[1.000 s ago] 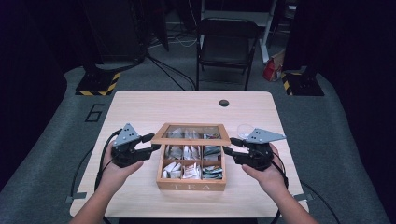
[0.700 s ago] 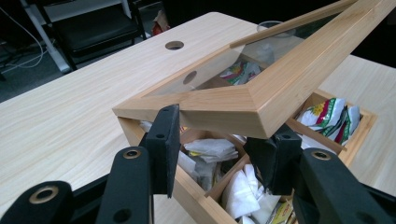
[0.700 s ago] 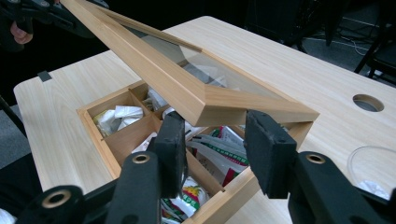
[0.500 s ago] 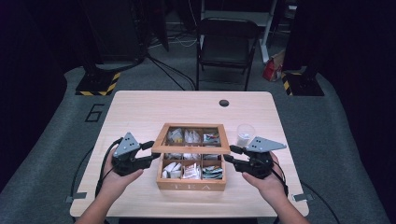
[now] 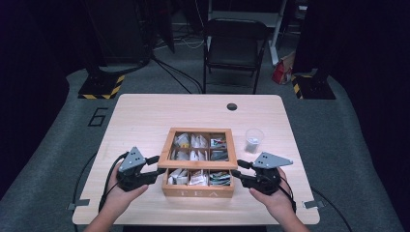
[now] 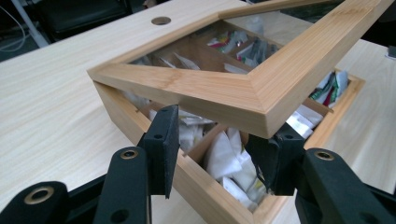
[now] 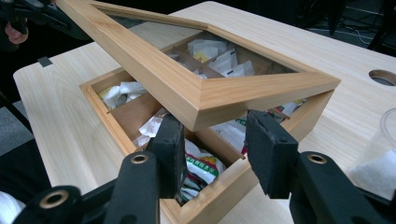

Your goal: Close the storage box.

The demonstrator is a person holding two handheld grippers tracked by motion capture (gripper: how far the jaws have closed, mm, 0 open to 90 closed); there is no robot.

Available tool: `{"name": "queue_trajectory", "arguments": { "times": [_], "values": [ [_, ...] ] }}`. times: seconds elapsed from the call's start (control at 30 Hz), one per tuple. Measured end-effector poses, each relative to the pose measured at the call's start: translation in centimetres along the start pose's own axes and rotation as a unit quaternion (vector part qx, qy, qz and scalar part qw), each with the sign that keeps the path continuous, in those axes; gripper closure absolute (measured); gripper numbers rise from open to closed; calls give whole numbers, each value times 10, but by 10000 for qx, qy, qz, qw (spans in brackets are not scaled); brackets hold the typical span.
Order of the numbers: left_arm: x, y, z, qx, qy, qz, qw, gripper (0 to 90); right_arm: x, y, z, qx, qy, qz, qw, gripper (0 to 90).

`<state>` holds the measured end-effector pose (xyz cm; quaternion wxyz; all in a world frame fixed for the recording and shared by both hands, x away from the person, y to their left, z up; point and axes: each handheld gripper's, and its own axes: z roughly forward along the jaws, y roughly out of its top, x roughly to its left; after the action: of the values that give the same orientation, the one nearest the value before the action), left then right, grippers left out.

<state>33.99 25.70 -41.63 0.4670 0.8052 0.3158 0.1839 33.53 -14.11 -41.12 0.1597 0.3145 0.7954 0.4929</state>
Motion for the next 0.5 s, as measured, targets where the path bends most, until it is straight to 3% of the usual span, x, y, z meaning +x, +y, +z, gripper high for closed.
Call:
{"name": "queue_trajectory", "arguments": {
  "times": [0.5],
  "values": [
    [-10,-15,-10,181,-240,-39,9995,539,6,-21,6,169,4,73,9998,581]
  ]
}}
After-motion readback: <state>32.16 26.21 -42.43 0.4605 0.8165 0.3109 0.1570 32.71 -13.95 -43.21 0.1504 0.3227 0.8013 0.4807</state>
